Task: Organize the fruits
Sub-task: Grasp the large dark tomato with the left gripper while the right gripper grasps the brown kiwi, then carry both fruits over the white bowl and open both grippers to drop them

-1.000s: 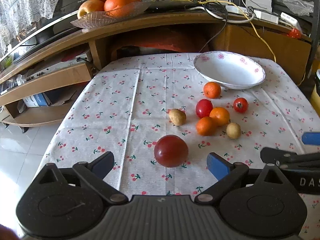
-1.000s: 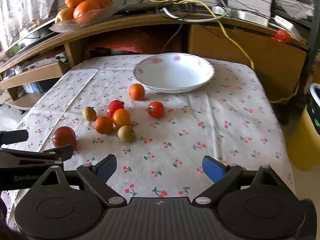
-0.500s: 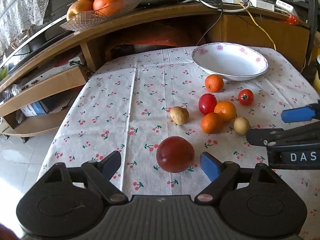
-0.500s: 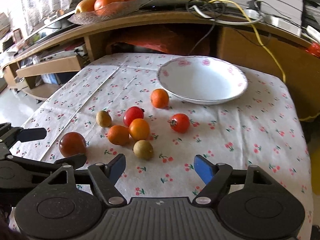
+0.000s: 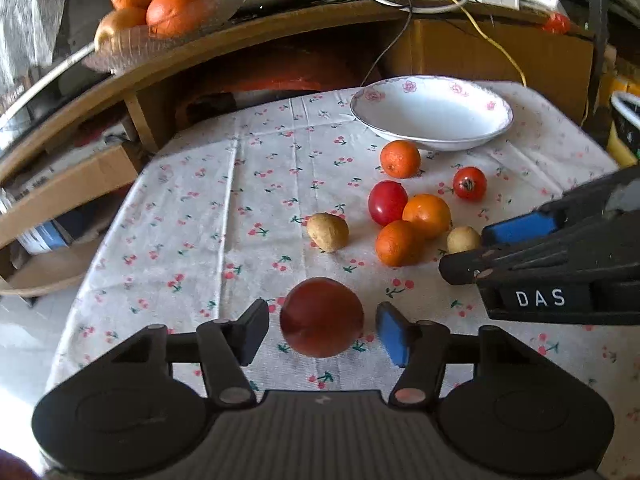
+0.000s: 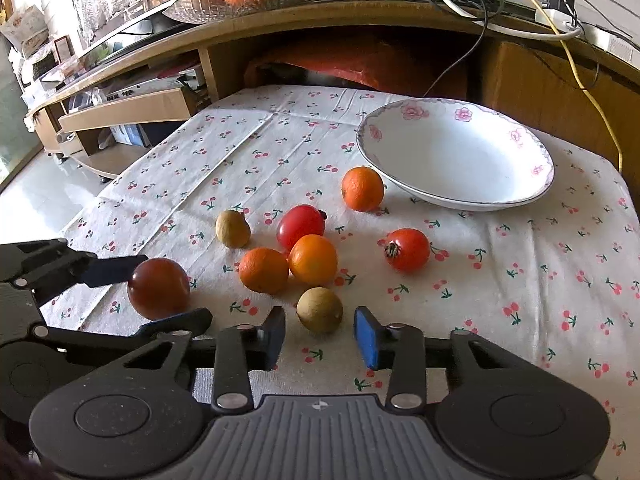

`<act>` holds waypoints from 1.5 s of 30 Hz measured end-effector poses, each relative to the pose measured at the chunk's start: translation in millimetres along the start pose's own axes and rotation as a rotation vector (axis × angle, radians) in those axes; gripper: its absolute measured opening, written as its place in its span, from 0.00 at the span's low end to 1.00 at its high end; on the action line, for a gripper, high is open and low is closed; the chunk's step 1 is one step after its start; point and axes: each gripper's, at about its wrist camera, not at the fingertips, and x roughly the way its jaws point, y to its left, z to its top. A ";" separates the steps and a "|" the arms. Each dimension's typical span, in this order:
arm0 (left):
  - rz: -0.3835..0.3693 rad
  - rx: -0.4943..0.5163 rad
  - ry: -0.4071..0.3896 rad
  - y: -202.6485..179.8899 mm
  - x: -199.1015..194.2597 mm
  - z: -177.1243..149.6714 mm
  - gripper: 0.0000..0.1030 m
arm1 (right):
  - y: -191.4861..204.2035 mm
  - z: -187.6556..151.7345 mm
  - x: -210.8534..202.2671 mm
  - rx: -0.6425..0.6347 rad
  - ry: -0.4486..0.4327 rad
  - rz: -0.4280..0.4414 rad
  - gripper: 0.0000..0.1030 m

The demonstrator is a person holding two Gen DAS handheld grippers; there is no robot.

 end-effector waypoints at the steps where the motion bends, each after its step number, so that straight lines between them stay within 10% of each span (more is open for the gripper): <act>1: -0.011 -0.012 0.002 1.9 0.8 0.3 0.63 | -0.8 -0.1 0.7 -0.001 0.001 -0.003 0.27; 12: -0.052 -0.053 0.011 8.5 2.5 3.6 0.48 | -5.1 -1.4 -1.3 0.010 0.001 0.007 0.18; 45: -0.073 -0.017 0.017 -4.2 1.1 17.1 0.46 | -21.2 1.4 -24.6 0.040 -0.037 -0.060 0.18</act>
